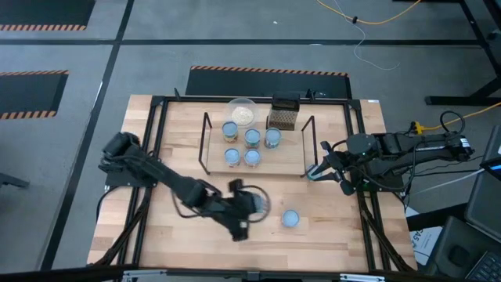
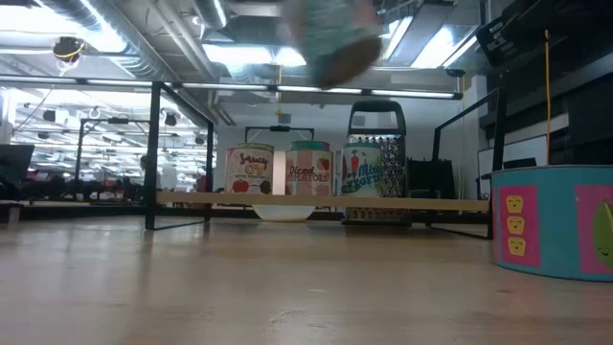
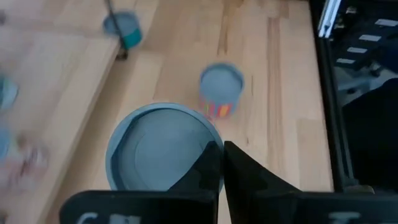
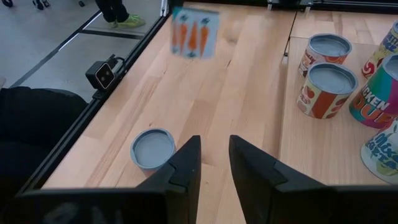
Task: Pick and place cans onto a shelf
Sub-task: Put the canned sliced carrots on the shelf
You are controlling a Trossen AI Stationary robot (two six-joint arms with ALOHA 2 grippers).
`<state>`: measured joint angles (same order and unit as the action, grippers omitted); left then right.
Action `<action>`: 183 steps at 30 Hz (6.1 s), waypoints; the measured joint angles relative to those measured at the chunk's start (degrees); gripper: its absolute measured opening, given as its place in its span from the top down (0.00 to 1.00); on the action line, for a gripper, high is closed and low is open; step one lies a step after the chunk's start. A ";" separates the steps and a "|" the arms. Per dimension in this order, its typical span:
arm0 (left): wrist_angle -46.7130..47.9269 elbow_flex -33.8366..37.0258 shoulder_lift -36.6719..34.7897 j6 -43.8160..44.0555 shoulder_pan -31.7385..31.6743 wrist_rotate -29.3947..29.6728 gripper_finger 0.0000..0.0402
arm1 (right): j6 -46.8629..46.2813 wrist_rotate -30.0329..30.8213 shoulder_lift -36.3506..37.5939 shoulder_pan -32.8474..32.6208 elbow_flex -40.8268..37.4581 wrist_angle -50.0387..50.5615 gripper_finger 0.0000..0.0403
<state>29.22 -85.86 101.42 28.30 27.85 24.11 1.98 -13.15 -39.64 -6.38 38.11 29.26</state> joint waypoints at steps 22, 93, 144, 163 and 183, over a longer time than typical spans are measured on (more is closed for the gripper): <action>2.83 -12.82 20.74 -3.31 -6.63 -10.08 0.99 | 0.00 0.00 0.01 0.00 0.00 -0.02 0.78; 12.24 -12.44 10.97 -11.07 -6.13 -3.90 0.83 | -6.30 -2.43 -8.67 -1.20 0.02 -18.54 0.78; 9.63 21.98 -4.76 23.64 14.15 21.41 0.83 | -9.44 9.02 -64.78 -13.10 19.65 -32.17 0.78; 9.01 21.98 -4.76 23.60 14.20 21.39 0.83 | -11.94 15.75 -64.51 -14.11 23.74 -23.87 0.78; 8.73 21.98 -4.76 23.60 14.20 21.39 0.83 | -14.24 16.42 -65.08 -14.53 23.66 -22.89 0.78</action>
<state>37.95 -63.88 96.66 51.90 42.04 45.50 -12.27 3.27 -104.72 -20.91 61.77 6.37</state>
